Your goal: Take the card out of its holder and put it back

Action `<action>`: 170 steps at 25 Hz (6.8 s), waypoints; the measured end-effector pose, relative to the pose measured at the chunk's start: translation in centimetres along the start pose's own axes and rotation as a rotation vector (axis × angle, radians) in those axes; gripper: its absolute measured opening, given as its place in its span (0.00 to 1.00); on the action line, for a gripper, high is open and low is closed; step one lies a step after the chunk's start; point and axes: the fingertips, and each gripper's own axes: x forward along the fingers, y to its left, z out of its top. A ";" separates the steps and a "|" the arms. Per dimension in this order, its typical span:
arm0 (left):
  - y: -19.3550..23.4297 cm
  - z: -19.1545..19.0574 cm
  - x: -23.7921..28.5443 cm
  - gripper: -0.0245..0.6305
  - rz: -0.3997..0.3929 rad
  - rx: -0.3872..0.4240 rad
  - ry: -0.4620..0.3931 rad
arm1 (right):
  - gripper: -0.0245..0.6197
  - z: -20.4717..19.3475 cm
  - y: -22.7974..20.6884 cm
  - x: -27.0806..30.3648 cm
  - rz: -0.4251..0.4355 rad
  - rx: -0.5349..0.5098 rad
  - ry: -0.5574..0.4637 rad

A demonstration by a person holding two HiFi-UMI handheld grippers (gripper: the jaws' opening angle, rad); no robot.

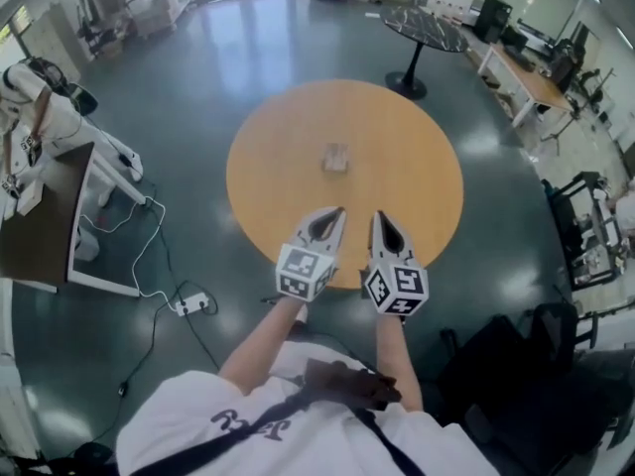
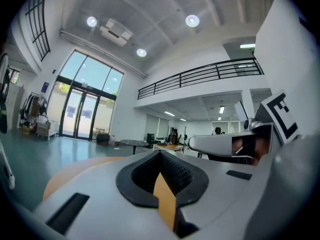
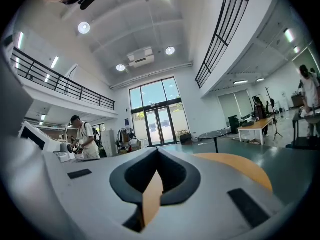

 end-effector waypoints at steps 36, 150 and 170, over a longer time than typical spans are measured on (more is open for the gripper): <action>19.4 -12.2 8.2 0.09 -0.108 0.112 0.338 | 0.06 -11.1 -4.1 15.2 -0.011 -0.028 0.312; 16.4 1.2 5.6 0.08 0.162 0.063 0.047 | 0.06 -1.1 0.4 13.6 -0.144 -0.111 0.038; 15.3 1.5 5.0 0.08 0.145 0.080 -0.005 | 0.06 -1.7 1.8 13.8 -0.111 -0.111 0.045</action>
